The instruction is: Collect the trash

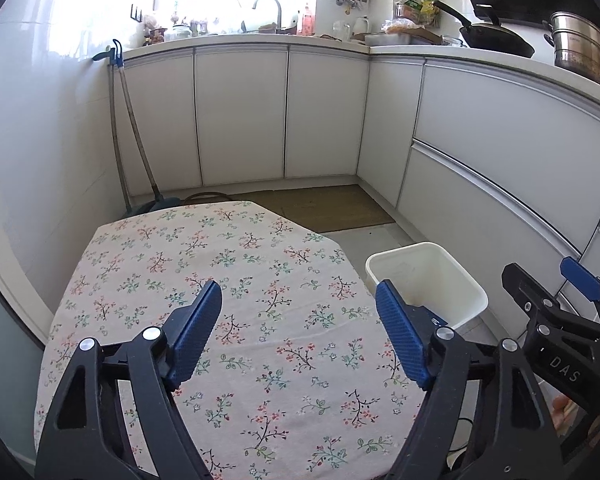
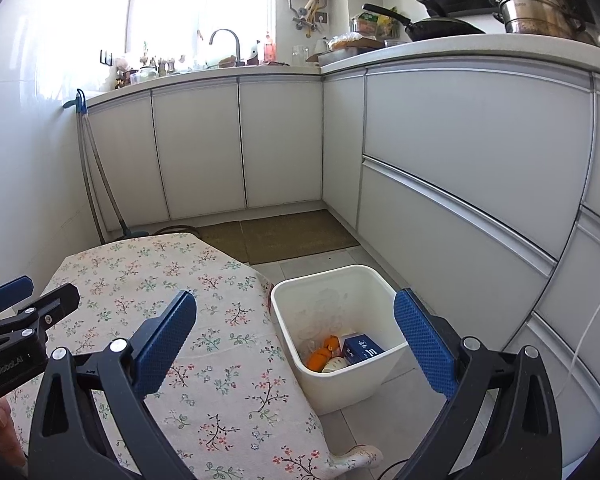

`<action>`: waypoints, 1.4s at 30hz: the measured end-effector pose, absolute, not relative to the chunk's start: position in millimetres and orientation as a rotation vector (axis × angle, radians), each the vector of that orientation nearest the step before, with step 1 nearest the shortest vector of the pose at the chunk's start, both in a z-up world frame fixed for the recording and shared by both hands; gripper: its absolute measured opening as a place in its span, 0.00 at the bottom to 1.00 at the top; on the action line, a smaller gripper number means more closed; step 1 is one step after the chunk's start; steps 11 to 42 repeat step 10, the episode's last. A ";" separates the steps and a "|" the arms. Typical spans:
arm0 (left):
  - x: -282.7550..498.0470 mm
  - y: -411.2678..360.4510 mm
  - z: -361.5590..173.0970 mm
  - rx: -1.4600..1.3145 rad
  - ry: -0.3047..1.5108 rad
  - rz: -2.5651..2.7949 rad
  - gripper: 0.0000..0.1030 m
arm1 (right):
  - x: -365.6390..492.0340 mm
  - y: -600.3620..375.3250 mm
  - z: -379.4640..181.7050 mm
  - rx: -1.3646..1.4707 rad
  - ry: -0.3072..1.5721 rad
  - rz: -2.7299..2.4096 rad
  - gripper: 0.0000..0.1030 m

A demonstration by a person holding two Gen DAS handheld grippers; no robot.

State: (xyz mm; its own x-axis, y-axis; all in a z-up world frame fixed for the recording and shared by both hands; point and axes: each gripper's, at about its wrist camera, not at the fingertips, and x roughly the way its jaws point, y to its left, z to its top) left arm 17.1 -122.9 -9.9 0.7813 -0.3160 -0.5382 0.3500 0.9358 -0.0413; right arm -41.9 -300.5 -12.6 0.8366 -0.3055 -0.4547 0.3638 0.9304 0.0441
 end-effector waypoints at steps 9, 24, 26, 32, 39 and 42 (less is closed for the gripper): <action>16.5 -122.7 -7.6 0.054 0.571 -0.366 0.88 | -41.7 -300.2 -12.7 0.127 0.458 -0.361 0.94; 16.7 -122.4 -7.6 0.049 0.572 -0.365 0.89 | -42.0 -300.0 -12.6 0.126 0.457 -0.360 0.93; 16.7 -122.4 -7.6 0.049 0.572 -0.365 0.89 | -42.0 -300.0 -12.6 0.126 0.457 -0.360 0.93; 16.7 -122.4 -7.6 0.049 0.572 -0.365 0.89 | -42.0 -300.0 -12.6 0.126 0.457 -0.360 0.93; 16.7 -122.4 -7.6 0.049 0.572 -0.365 0.89 | -42.0 -300.0 -12.6 0.126 0.457 -0.360 0.93; 16.7 -122.4 -7.6 0.049 0.572 -0.365 0.89 | -42.0 -300.0 -12.6 0.126 0.457 -0.360 0.93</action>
